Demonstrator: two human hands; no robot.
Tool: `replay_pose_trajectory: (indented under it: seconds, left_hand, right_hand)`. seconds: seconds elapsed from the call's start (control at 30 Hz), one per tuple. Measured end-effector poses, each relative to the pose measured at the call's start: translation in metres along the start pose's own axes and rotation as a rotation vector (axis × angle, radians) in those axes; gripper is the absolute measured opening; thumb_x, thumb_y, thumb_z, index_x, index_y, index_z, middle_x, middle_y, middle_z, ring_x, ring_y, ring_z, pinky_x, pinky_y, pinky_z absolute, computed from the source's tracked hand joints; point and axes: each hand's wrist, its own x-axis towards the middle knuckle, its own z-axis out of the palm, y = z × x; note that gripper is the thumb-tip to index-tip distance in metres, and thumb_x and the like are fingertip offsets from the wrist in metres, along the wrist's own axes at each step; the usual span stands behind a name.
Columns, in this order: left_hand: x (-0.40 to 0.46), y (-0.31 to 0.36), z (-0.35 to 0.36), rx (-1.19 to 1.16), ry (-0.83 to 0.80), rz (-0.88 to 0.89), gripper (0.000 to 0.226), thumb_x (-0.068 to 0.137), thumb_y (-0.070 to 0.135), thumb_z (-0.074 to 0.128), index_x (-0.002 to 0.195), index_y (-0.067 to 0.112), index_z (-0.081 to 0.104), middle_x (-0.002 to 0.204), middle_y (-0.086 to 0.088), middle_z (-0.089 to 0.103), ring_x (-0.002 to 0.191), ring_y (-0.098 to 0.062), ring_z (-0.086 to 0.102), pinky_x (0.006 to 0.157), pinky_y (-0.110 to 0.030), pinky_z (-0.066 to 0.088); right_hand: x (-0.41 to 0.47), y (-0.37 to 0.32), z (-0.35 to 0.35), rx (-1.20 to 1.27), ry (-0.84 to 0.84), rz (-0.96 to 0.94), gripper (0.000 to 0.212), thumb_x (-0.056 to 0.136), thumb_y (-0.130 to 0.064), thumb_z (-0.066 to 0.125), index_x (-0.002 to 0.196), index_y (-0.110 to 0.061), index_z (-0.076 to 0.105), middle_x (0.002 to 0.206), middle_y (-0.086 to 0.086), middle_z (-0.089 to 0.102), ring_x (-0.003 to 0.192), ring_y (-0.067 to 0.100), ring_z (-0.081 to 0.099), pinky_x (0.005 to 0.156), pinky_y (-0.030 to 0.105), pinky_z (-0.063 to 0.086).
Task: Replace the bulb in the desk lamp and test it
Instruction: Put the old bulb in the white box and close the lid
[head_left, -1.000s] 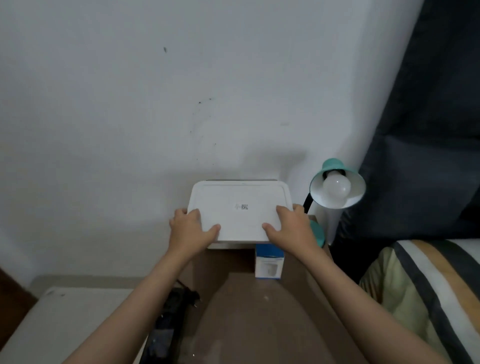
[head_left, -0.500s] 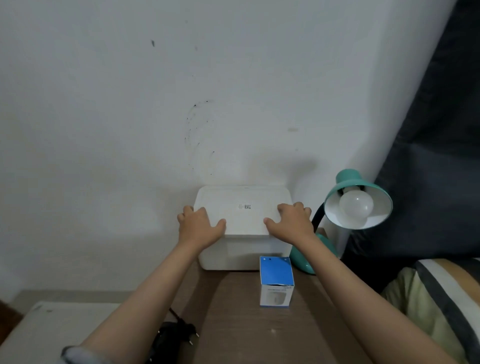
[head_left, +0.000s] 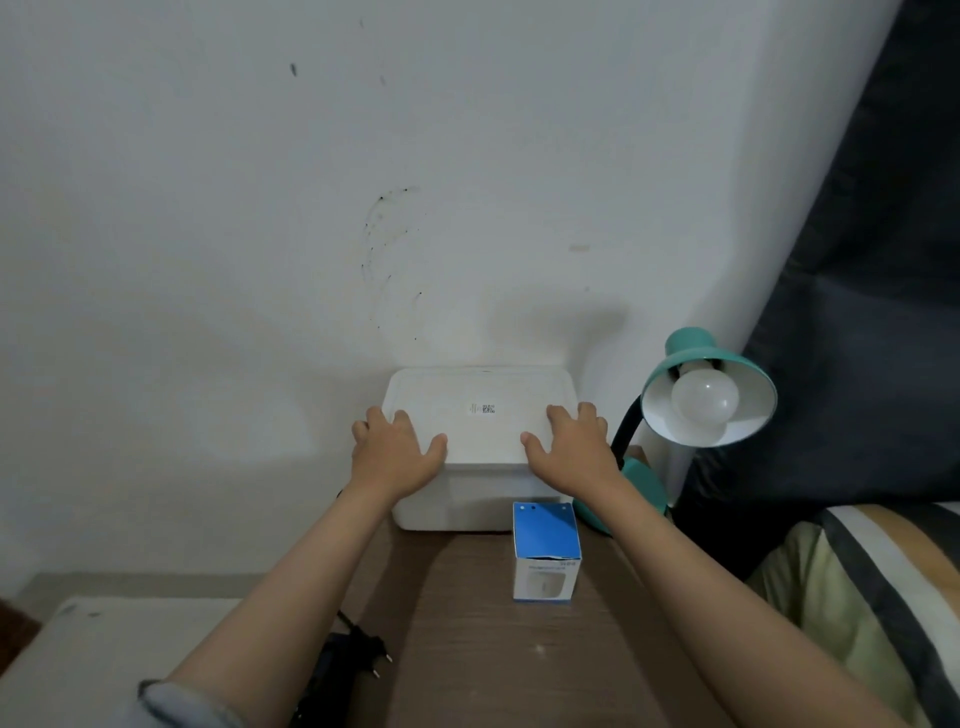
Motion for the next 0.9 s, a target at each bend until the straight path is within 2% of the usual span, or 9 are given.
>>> replay_pose_trajectory:
  seconds: [0.2,0.3,0.43,0.53,0.63,0.73,0.8,0.9]
  left_hand:
    - [-0.003,-0.004,0.008,-0.047,0.059,0.008,0.059,0.086,0.053,0.045,0.113,0.001,0.045,0.122,-0.021,0.038,0.110,-0.037,0.034,0.090,-0.043,0.037]
    - [-0.003,-0.005,0.009,-0.010,0.059,0.017,0.075,0.075,0.063,0.027,0.114,0.001,0.045,0.121,-0.022,0.039,0.109,-0.036,0.036,0.095,-0.042,0.033]
    - [-0.002,-0.005,0.007,0.032,0.033,0.030,0.066,0.088,0.055,0.037,0.125,0.001,0.041,0.131,-0.026,0.036,0.119,-0.041,0.036,0.101,-0.044,0.031]
    - [0.000,0.000,-0.003,0.123,-0.067,-0.002,0.075,0.088,0.059,0.034,0.137,0.002,0.031,0.148,-0.031,0.020,0.134,-0.043,0.025,0.109,-0.045,0.026]
    - [-0.002,0.009,-0.015,0.163,-0.103,-0.001,0.076,0.088,0.061,0.035,0.134,0.000,0.036,0.150,-0.031,0.018,0.137,-0.041,0.024,0.112,-0.045,0.024]
    - [-0.015,0.018,-0.022,0.102,-0.061,0.044,0.076,0.085,0.062,0.042,0.131,0.001,0.039,0.151,-0.025,0.019,0.136,-0.040,0.027,0.111,-0.045,0.027]
    - [-0.029,0.022,-0.028,0.019,0.004,0.091,0.075,0.085,0.059,0.047,0.133,0.003,0.038,0.152,-0.021,0.022,0.135,-0.038,0.028,0.108,-0.044,0.030]
    - [-0.056,0.019,-0.039,-0.131,0.071,0.097,0.067,0.085,0.051,0.053,0.133,0.006,0.038,0.146,-0.015,0.034,0.133,-0.034,0.031,0.103,-0.042,0.035]
  right_hand:
    - [-0.001,0.004,0.009,0.018,0.022,-0.009,0.059,0.092,-0.041,0.044,0.140,-0.010,0.031,0.147,0.026,0.017,0.132,0.041,0.018,0.107,0.047,0.026]
    - [-0.001,0.005,0.013,-0.024,0.074,-0.015,0.057,0.092,-0.040,0.044,0.140,-0.010,0.033,0.150,0.028,0.008,0.134,0.043,0.014,0.111,0.049,0.020]
    - [-0.001,0.007,0.014,-0.041,0.156,-0.069,0.046,0.091,-0.037,0.046,0.128,-0.010,0.047,0.133,0.019,0.032,0.119,0.036,0.031,0.102,0.046,0.031]
    - [-0.006,0.005,0.013,-0.060,0.208,-0.107,0.032,0.092,-0.033,0.045,0.111,-0.010,0.058,0.113,0.014,0.047,0.105,0.034,0.039,0.093,0.045,0.036]
    - [-0.009,0.000,0.015,-0.163,0.262,-0.136,0.040,0.093,-0.031,0.033,0.095,-0.005,0.062,0.102,0.016,0.055,0.103,0.039,0.046,0.092,0.052,0.037]
    - [-0.009,-0.005,0.006,-0.282,0.092,-0.120,0.039,0.098,-0.033,0.031,0.111,-0.006,0.056,0.117,0.014,0.051,0.109,0.035,0.045,0.101,0.051,0.032]
    - [-0.010,-0.010,-0.005,-0.352,0.037,-0.142,0.040,0.098,-0.035,0.032,0.115,-0.006,0.053,0.119,0.014,0.051,0.109,0.034,0.047,0.101,0.049,0.033]
    - [-0.027,-0.022,-0.007,-0.167,0.187,-0.367,0.029,0.092,-0.024,0.047,0.110,-0.004,0.059,0.107,0.016,0.060,0.095,0.034,0.056,0.087,0.042,0.044]
